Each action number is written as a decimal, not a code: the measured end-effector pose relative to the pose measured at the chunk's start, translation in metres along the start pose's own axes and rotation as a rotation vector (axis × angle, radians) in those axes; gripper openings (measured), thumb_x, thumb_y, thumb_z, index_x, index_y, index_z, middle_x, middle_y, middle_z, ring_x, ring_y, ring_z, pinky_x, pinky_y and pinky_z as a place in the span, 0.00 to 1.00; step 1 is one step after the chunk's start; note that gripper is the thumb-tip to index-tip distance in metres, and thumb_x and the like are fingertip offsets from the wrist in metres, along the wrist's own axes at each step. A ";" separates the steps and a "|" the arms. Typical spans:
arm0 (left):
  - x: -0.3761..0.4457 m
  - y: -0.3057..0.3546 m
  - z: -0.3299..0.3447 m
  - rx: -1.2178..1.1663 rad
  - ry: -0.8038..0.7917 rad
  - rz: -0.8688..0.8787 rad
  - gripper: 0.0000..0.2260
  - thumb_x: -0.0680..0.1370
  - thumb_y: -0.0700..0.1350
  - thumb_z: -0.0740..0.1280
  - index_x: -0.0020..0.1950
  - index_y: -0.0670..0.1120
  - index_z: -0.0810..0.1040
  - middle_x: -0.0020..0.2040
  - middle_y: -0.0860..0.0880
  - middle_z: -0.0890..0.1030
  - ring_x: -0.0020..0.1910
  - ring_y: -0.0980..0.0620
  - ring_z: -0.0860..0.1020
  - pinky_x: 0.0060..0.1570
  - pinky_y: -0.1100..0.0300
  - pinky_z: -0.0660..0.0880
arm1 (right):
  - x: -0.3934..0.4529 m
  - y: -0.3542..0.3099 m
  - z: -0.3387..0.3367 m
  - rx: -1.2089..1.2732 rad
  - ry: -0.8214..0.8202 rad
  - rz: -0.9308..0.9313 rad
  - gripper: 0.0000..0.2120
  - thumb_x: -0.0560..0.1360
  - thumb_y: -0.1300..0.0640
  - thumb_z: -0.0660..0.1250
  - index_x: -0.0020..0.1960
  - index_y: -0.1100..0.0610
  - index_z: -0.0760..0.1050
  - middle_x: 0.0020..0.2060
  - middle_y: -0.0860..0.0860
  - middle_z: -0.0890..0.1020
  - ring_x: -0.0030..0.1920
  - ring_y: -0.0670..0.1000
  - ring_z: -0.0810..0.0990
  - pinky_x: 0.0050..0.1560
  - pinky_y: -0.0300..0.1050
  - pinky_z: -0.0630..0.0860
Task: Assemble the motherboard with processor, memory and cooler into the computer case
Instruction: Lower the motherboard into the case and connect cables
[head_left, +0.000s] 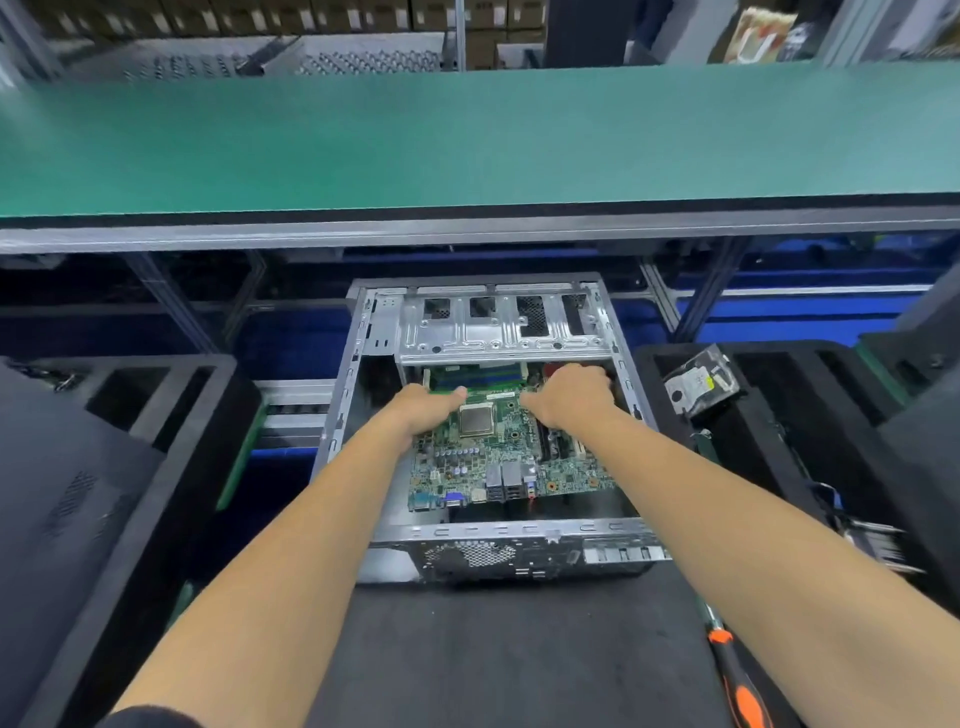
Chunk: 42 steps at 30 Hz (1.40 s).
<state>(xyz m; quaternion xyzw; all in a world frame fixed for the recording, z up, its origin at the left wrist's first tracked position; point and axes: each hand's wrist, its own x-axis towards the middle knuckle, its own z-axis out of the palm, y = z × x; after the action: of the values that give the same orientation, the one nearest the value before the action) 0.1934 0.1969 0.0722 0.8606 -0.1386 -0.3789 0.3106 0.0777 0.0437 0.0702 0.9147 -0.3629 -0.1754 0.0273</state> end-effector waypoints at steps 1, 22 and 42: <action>0.004 0.000 0.001 -0.019 -0.001 -0.001 0.40 0.75 0.62 0.65 0.76 0.39 0.53 0.76 0.43 0.58 0.73 0.41 0.61 0.67 0.48 0.63 | 0.003 -0.001 0.001 0.012 0.011 0.004 0.33 0.78 0.33 0.50 0.45 0.62 0.76 0.36 0.53 0.77 0.40 0.56 0.74 0.43 0.48 0.71; 0.042 -0.024 0.012 -0.226 -0.033 -0.065 0.41 0.72 0.56 0.71 0.76 0.40 0.54 0.74 0.42 0.62 0.71 0.42 0.64 0.62 0.49 0.65 | 0.018 -0.020 0.006 0.059 0.065 0.050 0.26 0.76 0.37 0.58 0.38 0.59 0.77 0.34 0.51 0.80 0.35 0.53 0.80 0.42 0.43 0.79; -0.004 -0.027 0.028 0.578 -0.429 0.202 0.13 0.72 0.48 0.74 0.38 0.42 0.73 0.35 0.47 0.78 0.34 0.49 0.77 0.39 0.55 0.76 | -0.016 -0.034 0.016 0.465 -0.194 -0.583 0.13 0.76 0.52 0.66 0.49 0.63 0.77 0.43 0.57 0.81 0.39 0.53 0.75 0.39 0.47 0.73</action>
<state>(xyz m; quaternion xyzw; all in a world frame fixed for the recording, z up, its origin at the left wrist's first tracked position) 0.1703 0.2079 0.0427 0.7958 -0.3860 -0.4633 0.0548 0.0837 0.0803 0.0542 0.9405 -0.1186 -0.1746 -0.2664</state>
